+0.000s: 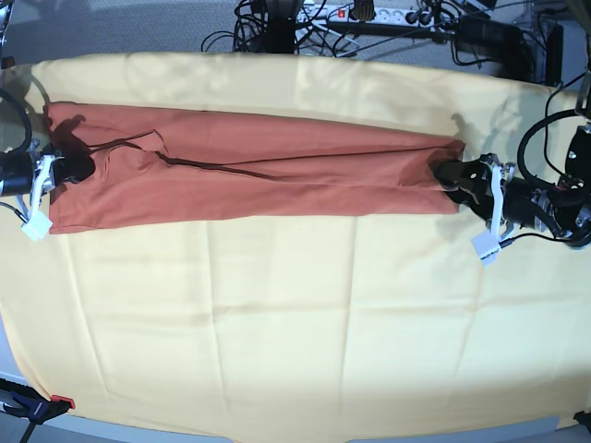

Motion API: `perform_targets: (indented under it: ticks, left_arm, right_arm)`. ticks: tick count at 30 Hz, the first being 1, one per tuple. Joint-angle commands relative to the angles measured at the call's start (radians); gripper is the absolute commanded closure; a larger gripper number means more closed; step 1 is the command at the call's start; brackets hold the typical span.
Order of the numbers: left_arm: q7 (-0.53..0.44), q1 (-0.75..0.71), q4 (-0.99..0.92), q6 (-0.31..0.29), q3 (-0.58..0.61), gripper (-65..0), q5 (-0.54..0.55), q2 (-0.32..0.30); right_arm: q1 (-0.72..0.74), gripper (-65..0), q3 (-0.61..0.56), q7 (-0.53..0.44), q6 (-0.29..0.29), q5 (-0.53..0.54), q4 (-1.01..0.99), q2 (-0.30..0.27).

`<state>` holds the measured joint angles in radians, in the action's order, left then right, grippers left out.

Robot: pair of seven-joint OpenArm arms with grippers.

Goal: Fold the T-shirt properly
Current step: 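Open both grippers and move them to the folded strip's ends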

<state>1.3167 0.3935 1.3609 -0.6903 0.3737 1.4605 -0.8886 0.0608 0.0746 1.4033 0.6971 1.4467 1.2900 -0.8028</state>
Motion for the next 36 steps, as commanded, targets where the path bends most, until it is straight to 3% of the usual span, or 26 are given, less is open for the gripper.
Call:
perform_targets:
  ticks: [1,4,8,10,14,17,21,31,36]
  left_arm:
    - [-0.007,0.023,0.012,-0.008,-0.011,-28.1,0.023,-0.026]
    - [-0.007,0.027,0.012,-0.008,-0.012,-28.1,0.023,-0.032]
    - [-0.007,0.061,0.012,-0.008,-0.016,-28.1,0.023,-0.047]
    - [-0.007,0.085,0.012,-0.008,-0.017,-28.1,0.023,-0.061]
    - [-0.007,0.121,0.011,-0.008,-0.040,-28.2,0.023,-0.087]
    - [-0.006,0.119,0.011,-0.008,-0.125,-28.2,0.023,-0.092]
    - [-0.006,0.116,0.009,-0.008,-0.288,-28.2,0.023,-0.092]
    - [-0.014,-0.079,-0.047,-0.008,-0.613,-28.2,0.023,-0.069]
    - [-0.038,-0.169,-0.093,0.010,-0.689,-28.2,-0.012,-0.026]
  right_arm:
    - [0.016,0.0,0.009,-0.007,0.001,0.010,0.013,-0.032]
    - [0.017,0.0,0.009,-0.007,0.001,0.021,0.013,-0.032]
    - [0.023,-29.2,0.009,-0.007,0.001,0.037,0.014,-0.044]
    - [0.048,-31.7,0.013,-0.007,0.001,0.037,0.023,-0.051]
    - [0.084,-31.6,0.048,-0.007,0.001,0.037,0.024,-0.051]
    - [0.083,-28.9,0.089,-0.007,0.001,0.037,0.024,-0.051]
    - [0.080,0.0,0.091,-0.007,0.001,0.037,0.024,-0.042]
    - [0.030,0.0,0.091,-0.007,0.001,0.030,0.023,0.041]
    - [0.023,0.0,0.091,-0.150,0.001,-0.236,0.023,0.109]
